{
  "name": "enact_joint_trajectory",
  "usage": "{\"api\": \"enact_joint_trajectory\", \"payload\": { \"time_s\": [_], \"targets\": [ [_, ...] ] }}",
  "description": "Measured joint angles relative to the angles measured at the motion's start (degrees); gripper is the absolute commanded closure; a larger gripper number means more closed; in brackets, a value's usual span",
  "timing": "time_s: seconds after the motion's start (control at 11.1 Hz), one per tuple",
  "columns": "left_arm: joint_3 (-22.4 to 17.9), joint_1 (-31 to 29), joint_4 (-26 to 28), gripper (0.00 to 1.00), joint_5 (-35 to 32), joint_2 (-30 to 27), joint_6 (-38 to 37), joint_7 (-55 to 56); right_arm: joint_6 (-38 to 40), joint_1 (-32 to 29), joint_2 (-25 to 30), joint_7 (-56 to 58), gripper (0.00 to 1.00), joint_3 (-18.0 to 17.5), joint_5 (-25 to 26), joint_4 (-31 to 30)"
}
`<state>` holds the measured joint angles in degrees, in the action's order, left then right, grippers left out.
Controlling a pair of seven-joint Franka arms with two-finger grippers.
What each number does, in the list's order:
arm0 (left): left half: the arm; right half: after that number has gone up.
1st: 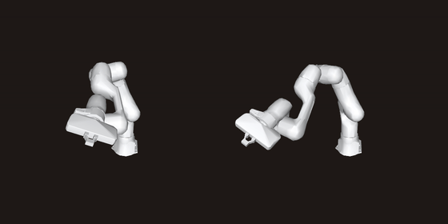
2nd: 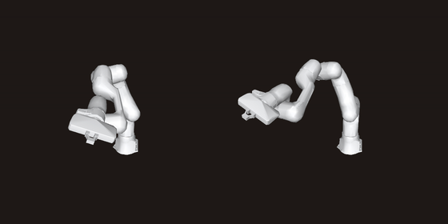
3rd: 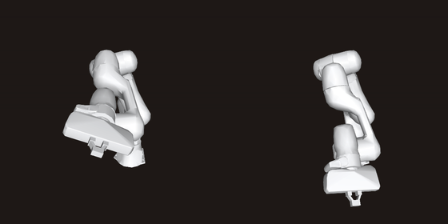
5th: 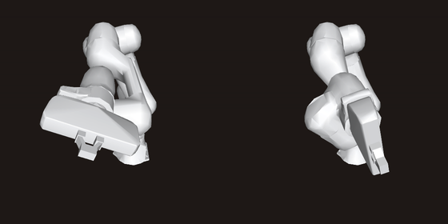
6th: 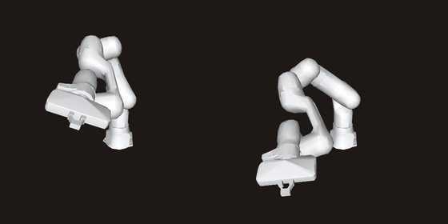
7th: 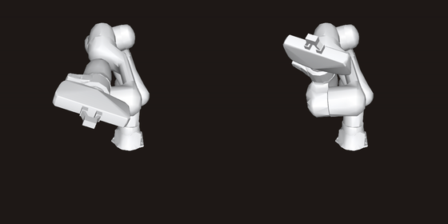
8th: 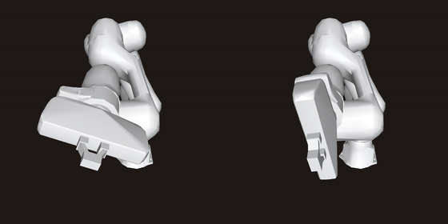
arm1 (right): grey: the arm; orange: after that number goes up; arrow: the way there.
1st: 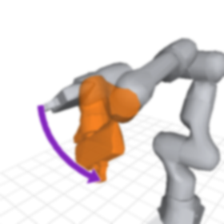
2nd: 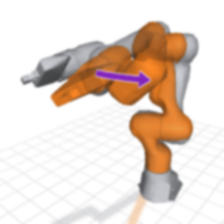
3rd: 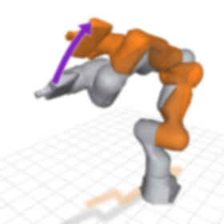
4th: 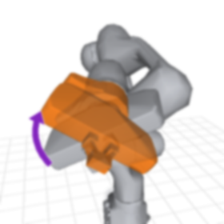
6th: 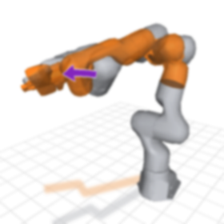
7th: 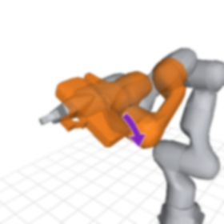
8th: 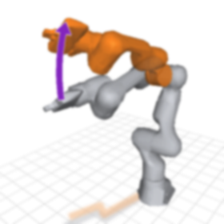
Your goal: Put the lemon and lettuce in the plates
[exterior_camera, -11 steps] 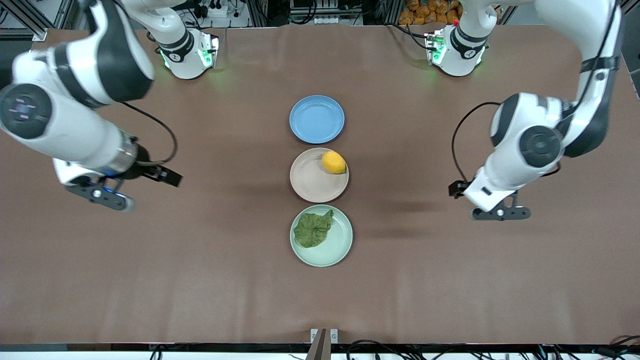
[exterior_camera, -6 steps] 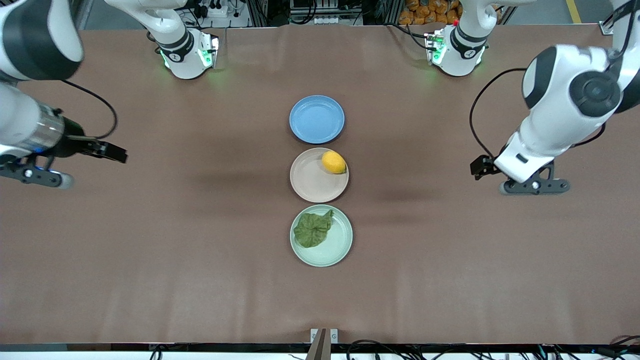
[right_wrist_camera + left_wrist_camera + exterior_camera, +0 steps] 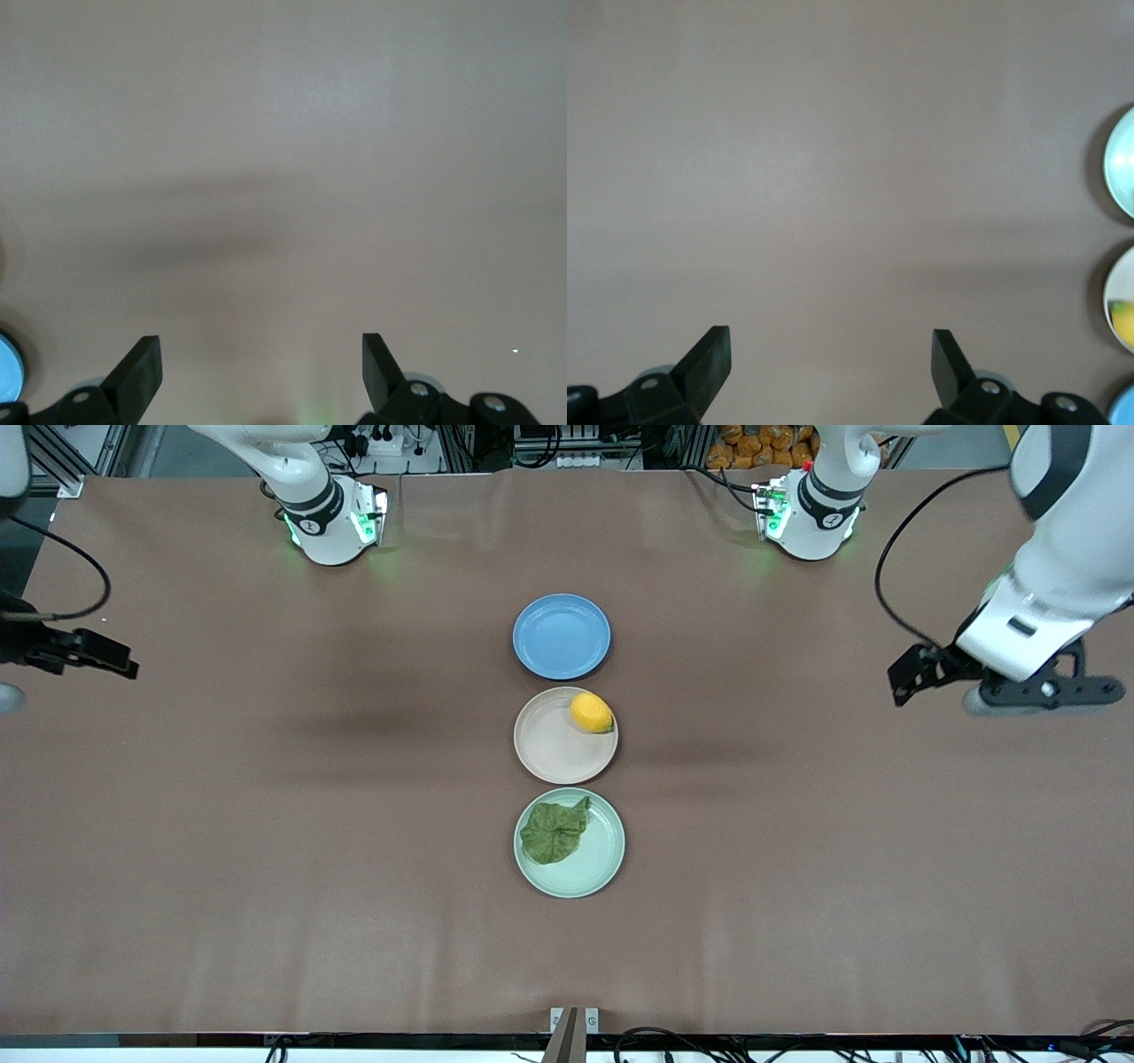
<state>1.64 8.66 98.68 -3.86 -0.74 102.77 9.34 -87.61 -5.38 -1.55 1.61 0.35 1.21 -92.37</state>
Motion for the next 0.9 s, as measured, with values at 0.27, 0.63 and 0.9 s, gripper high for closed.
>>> {"api": "enact_joint_trajectory", "payload": {
  "time_s": [0.27,0.63,0.9],
  "targets": [
    [0.0,0.1,-1.4,0.00,0.1,-3.5,-6.3,-3.3,0.0,0.8,2.6,0.5,0.00,1.0,0.0,-0.3],
    [-0.1,0.1,-5.3,0.00,2.0,-3.7,-13.1,-3.7,-0.5,1.5,3.8,1.1,0.00,1.0,-0.2,-0.5],
    [-0.2,0.1,-6.2,0.00,2.7,-3.7,-14.1,-3.7,-1.1,2.7,4.4,1.3,0.00,1.0,-3.0,-0.5]
  ]
}}
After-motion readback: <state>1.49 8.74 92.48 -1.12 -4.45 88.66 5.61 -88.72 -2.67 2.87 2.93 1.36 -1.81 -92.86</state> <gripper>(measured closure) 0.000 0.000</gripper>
